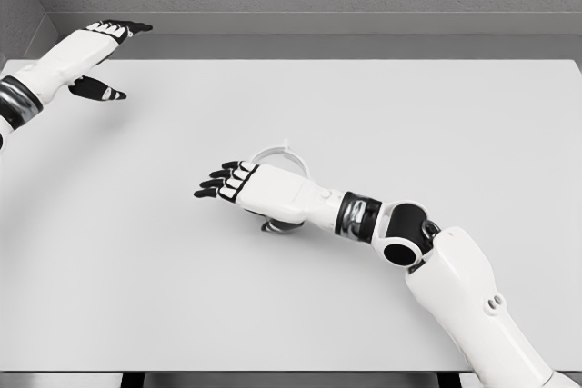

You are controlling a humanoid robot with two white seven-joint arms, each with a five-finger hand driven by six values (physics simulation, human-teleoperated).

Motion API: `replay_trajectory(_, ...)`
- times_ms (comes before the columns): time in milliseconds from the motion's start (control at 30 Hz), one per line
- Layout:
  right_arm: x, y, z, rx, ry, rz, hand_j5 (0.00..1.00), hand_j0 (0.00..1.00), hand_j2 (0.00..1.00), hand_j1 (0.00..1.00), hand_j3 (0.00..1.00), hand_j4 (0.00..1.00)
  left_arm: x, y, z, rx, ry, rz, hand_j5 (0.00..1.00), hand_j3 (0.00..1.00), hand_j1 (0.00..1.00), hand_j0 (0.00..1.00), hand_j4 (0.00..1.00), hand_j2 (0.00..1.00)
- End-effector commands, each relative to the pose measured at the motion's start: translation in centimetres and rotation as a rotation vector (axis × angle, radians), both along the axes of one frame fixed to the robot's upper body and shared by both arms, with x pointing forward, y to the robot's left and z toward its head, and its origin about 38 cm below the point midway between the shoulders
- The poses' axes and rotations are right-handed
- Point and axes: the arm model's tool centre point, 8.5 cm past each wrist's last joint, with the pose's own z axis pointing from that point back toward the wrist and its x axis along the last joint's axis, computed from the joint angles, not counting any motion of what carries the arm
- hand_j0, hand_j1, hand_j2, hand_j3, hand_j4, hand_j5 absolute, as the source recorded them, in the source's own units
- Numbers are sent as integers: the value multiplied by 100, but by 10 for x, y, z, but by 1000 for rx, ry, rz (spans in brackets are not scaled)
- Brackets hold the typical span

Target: Assemble PVC drainage pipe clamps

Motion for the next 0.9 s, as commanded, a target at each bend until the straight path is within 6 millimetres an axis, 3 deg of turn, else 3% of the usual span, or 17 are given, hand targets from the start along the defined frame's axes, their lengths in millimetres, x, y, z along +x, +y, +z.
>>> replay_trajectory(0, 1, 0, 1, 5, 4, -2, 100, 100, 100, 100, 100, 100, 0, 0, 1, -7, -1, 2, 100, 100, 100, 100, 100, 100)
replay_trajectory(867, 9, -3, -1, -6, 10, -14, 100, 100, 100, 100, 100, 100, 0, 0, 2, -8, -4, 0, 100, 100, 100, 100, 100, 100)
